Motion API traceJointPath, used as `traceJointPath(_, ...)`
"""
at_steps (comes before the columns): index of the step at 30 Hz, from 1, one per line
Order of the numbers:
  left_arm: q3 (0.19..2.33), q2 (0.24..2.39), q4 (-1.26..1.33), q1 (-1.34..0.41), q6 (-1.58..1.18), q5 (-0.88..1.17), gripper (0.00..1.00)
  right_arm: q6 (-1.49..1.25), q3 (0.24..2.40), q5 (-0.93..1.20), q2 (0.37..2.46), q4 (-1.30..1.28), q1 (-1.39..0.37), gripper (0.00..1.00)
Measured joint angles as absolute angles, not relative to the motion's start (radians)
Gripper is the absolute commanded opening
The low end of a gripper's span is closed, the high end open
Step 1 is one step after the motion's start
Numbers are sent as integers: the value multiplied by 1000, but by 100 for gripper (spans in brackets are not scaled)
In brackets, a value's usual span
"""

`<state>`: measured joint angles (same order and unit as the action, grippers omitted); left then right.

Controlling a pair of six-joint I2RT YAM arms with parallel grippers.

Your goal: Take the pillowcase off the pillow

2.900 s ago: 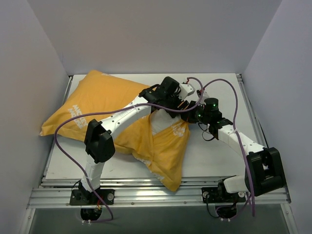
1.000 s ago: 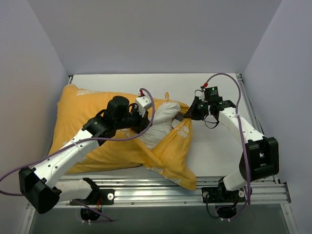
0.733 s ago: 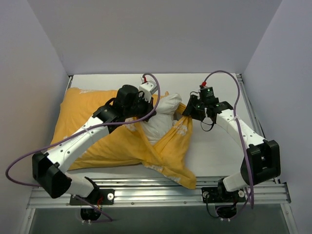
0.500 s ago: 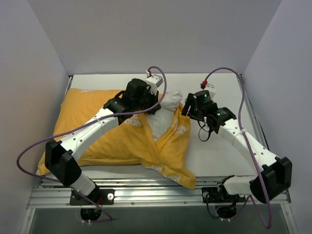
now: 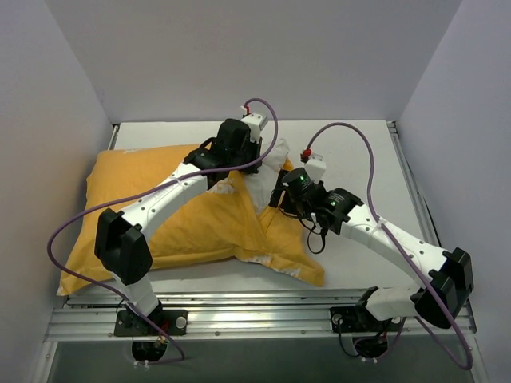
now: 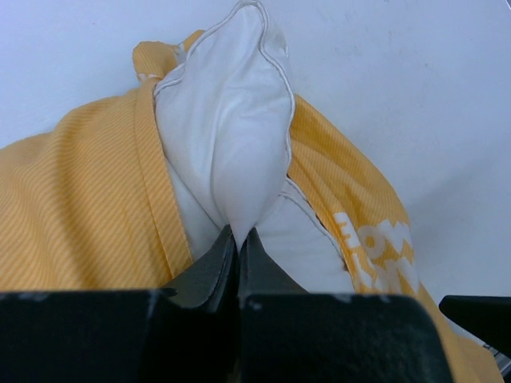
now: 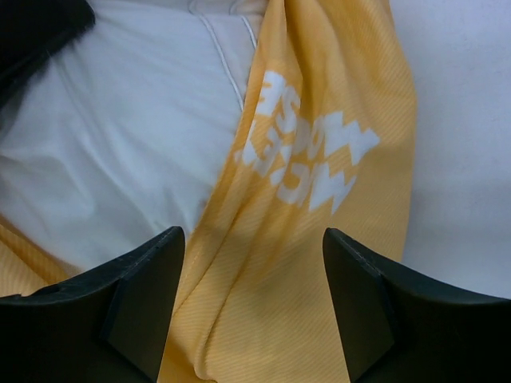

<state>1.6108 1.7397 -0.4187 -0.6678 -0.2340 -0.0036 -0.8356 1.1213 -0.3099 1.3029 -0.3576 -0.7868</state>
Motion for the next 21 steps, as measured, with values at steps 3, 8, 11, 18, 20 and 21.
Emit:
traceJointPath(3,1644,1763,-431,-661,-234,-12,2,-852,1120,-310,1322,-357,-794,66)
traceJointPath(8,1654,1769,-435,-659,-242,-22,2,-864,1100,-310,1335,-342,-798,66)
traceJointPath(11,1654,1769,-435,-659,-254,-22,2,-864,1100,-310,1352,-332,-803,67)
traceJointPath(18,1651,1769,-435,-659,-270,-22,2,-864,1115,-321,1400,-317,-836,70)
traceJointPath(20,1651,1769,-435,-659,-270,-22,2,-864,1115,-326,1408,-313,-840,64)
traceJointPath(21,1651,1769,-435,-659,-270,-23,2,-863,1115,-326,1410,-310,-841,60)
